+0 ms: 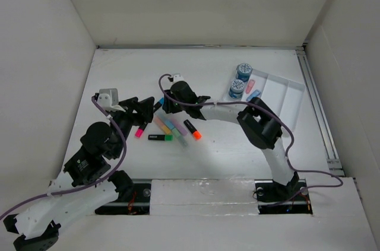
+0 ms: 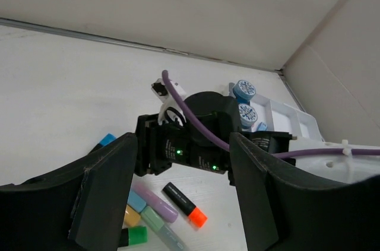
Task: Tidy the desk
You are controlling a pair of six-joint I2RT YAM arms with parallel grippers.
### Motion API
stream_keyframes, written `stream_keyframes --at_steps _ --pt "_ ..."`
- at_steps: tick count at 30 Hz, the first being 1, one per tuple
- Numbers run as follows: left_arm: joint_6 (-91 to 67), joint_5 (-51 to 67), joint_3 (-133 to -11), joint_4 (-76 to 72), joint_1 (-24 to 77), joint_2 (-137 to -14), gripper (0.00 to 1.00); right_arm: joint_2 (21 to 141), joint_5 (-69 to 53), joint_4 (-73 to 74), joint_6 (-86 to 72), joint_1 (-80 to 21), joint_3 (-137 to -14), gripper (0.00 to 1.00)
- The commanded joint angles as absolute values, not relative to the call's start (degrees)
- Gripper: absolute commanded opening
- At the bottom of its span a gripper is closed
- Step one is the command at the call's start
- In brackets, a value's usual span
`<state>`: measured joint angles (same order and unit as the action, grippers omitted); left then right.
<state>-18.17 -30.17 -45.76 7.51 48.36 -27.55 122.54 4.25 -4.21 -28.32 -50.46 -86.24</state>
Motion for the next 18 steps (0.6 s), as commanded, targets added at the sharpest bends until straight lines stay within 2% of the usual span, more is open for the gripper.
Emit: stream_keyframes --at_steps 1,9,15,18 --pt "-18.5 -30.1 -45.7 5.4 48.3 -28.4 0.59 125.1 4.2 -1.5 -28.7 -51.5 -92.5 0.42" --pt "-18.3 -29.7 -45.6 5.1 48.3 -28.4 0.59 129.8 11.9 7.0 -29.4 -51.5 -98.9 0.47" --pt "-18.3 -29.3 -45.6 5.0 48.3 -28.7 0.59 131.8 17.3 12.1 -29.5 -52.0 -102.1 0.55" --pt "-18.3 -29.4 -45.6 5.0 48.3 -28.7 0.59 134.1 19.3 14.4 -29.4 -52.6 -105.1 0.61"
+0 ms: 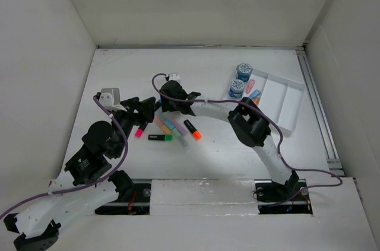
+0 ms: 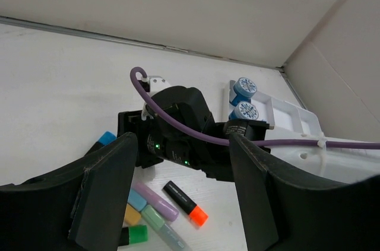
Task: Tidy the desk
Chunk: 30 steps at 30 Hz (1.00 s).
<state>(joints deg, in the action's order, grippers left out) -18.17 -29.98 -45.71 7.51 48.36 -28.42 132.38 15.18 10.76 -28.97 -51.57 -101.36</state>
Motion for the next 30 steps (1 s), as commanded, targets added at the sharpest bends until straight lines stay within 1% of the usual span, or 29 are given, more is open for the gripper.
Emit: stream_keyframes --at_steps 1,2,4,6,7,8,9,10,11,12,17,21,23,26,27,30 --pt "-18.3 -29.4 -45.6 5.0 48.3 -28.7 0.59 135.7 19.7 15.0 -29.5 -52.6 -106.2 0.62" --pt "-18.3 -29.4 -45.6 5.1 48.3 -28.6 0.59 136.1 20.7 16.3 -30.0 -52.6 -108.0 0.66" --pt "-18.4 -29.4 -45.6 5.1 48.3 -28.6 0.59 136.3 21.4 16.0 -30.1 -52.6 -108.8 0.68" --pt "-18.3 -29.4 -45.6 5.2 48.3 -28.5 0.59 137.0 22.0 16.3 -30.5 -52.6 -110.4 0.65" --pt "-18.3 -29.5 -45.6 5.1 48.3 -28.0 0.59 138.2 22.6 17.8 -30.8 -52.6 -112.0 0.6" --pt "-18.3 -29.5 -45.5 5.1 48.3 -28.0 0.59 138.2 22.6 17.8 -30.8 -52.6 -112.7 0.6" --pt "-18.3 -29.5 -45.4 5.1 48.3 -28.0 0.59 138.5 23.2 18.1 -30.8 -53.2 -113.5 0.58" --pt "-18.3 -29.4 -45.5 5.2 48.3 -27.8 0.59 139.0 23.9 18.5 -30.8 -53.2 -114.3 0.51" --pt "-18.3 -29.4 -45.4 5.1 48.3 -27.7 0.59 140.6 25.0 20.5 -30.8 -53.2 -115.6 0.49" --pt "-18.3 -29.4 -45.5 5.1 48.3 -27.7 0.59 141.1 25.3 21.9 -30.8 -53.2 -118.7 0.49" --pt "-18.4 -29.2 -45.5 5.3 48.3 -26.9 0.59 143.2 28.7 27.4 -30.7 -53.8 -122.9 0.51" --pt "-18.4 -29.1 -45.4 5.1 48.3 -26.6 0.59 139.8 32.6 26.0 -30.9 -53.8 -116.7 0.53" --pt "-18.4 -28.8 -45.4 5.2 48.3 -26.7 0.59 137.6 33.5 23.9 -30.9 -53.8 -112.3 0.51" --pt "-18.4 -28.8 -45.4 5.2 48.3 -26.7 0.59 136.2 33.3 23.5 -31.6 -52.6 -110.6 0.48" --pt "-18.4 -28.8 -45.4 5.2 48.3 -26.8 0.59 136.1 33.2 23.4 -31.5 -52.6 -110.5 0.49" --pt "-18.4 -29.0 -45.4 5.2 48.3 -26.7 0.58 135.9 31.8 21.5 -30.3 -52.1 -110.5 0.6"
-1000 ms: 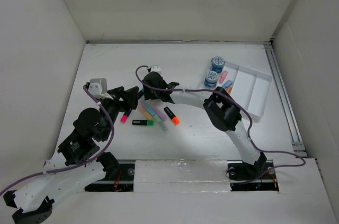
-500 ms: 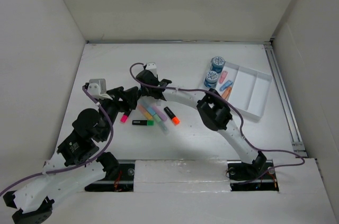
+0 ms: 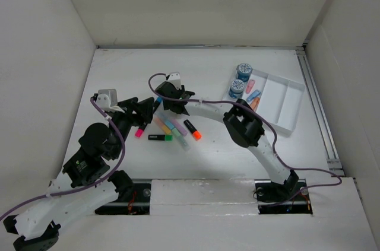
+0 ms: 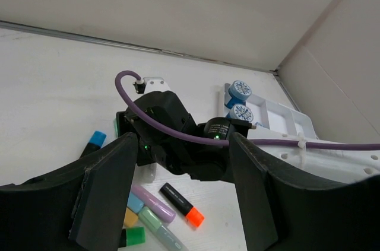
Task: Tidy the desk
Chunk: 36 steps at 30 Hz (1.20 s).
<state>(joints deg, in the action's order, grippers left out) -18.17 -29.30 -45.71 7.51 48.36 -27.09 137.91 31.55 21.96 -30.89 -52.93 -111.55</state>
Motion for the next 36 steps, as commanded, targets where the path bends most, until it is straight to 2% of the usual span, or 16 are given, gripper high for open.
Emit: stream_keyframes --at_steps 1,5,6,12,13,16,21,23,24,25,28,36 --pt "-18.4 -29.0 -45.4 5.2 48.3 -26.9 0.58 136.0 30.8 20.7 -29.8 -52.1 -110.7 0.64" --pt "-18.4 -29.3 -45.4 5.3 48.3 -26.8 0.58 138.9 28.7 22.0 -28.3 -51.6 -115.3 0.64" --pt "-18.5 -29.4 -45.4 5.3 48.3 -26.6 0.59 140.1 28.9 22.3 -28.1 -51.6 -117.0 0.58" --pt "-18.6 -30.1 -45.4 5.5 48.3 -26.2 0.59 141.6 27.2 23.6 -27.6 -51.1 -119.8 0.42" --pt "-18.6 -30.1 -45.4 5.4 48.3 -25.9 0.58 141.2 27.0 23.1 -27.5 -51.1 -118.8 0.35" --pt "-18.5 -30.0 -45.4 5.4 48.3 -25.8 0.58 139.0 27.2 20.8 -28.1 -51.1 -115.9 0.23" --pt "-18.6 -30.0 -45.3 5.4 48.3 -25.8 0.58 129.0 27.3 10.5 -29.9 -51.1 -101.7 0.15" --pt "-18.6 -30.0 -45.3 5.3 48.3 -25.8 0.58 120.2 23.8 0.7 -30.6 -49.5 -95.4 0.15" --pt "-18.6 -29.8 -45.3 5.3 48.3 -26.1 0.58 114.8 20.3 -7.0 -31.5 -48.3 -86.8 0.15" --pt "-18.6 -29.8 -45.3 5.4 48.3 -26.1 0.58 114.8 18.7 -9.7 -31.6 -47.6 -86.7 0.15" --pt "-18.6 -29.2 -45.3 5.3 48.3 -26.6 0.59 105.9 17.3 -15.0 -33.7 -46.4 -78.2 0.15" --pt "-18.5 -28.4 -45.5 5.5 48.3 -27.2 0.59 85.8 26.4 -17.9 -37.9 -38.5 -55.0 0.15"
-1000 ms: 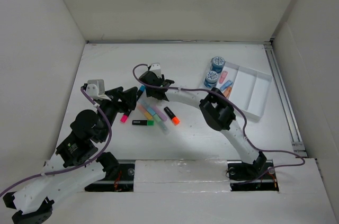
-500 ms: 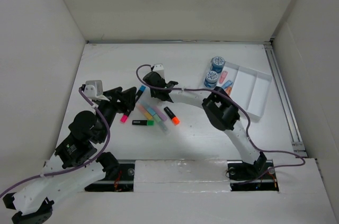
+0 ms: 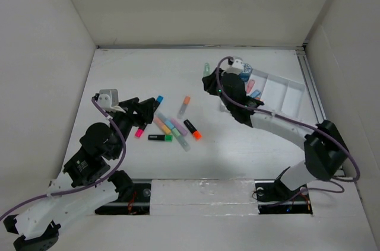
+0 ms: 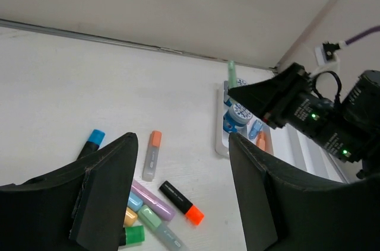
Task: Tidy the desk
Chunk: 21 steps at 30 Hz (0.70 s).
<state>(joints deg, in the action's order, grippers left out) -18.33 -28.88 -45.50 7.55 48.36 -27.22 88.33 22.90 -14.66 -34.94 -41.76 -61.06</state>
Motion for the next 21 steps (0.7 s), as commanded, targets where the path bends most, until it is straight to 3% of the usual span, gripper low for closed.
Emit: stream_keyframes --at_steps 1,6,14,16,18,21 --pt "-18.5 -28.3 -45.5 5.5 48.3 -27.2 0.59 83.0 26.7 -16.3 -38.6 -36.8 -53.0 0.15" --pt "-18.5 -27.9 -45.5 5.3 48.3 -27.3 0.59 79.9 22.3 -13.7 -39.6 -24.6 -42.5 0.16" --pt "-18.5 -28.3 -45.6 5.1 48.3 -29.0 0.59 80.6 19.9 -13.4 -39.4 -18.1 -38.6 0.17" --pt "-18.4 -28.5 -45.6 5.0 48.3 -29.1 0.59 80.9 18.6 -13.7 -39.5 -17.1 -38.5 0.26" --pt "-18.4 -28.7 -45.6 4.9 48.3 -29.4 0.59 81.4 18.6 -13.0 -39.2 -16.5 -39.6 0.49" --pt "-18.3 -28.8 -45.6 4.9 48.3 -29.5 0.59 80.3 19.9 -11.3 -38.8 -16.5 -40.5 0.63"
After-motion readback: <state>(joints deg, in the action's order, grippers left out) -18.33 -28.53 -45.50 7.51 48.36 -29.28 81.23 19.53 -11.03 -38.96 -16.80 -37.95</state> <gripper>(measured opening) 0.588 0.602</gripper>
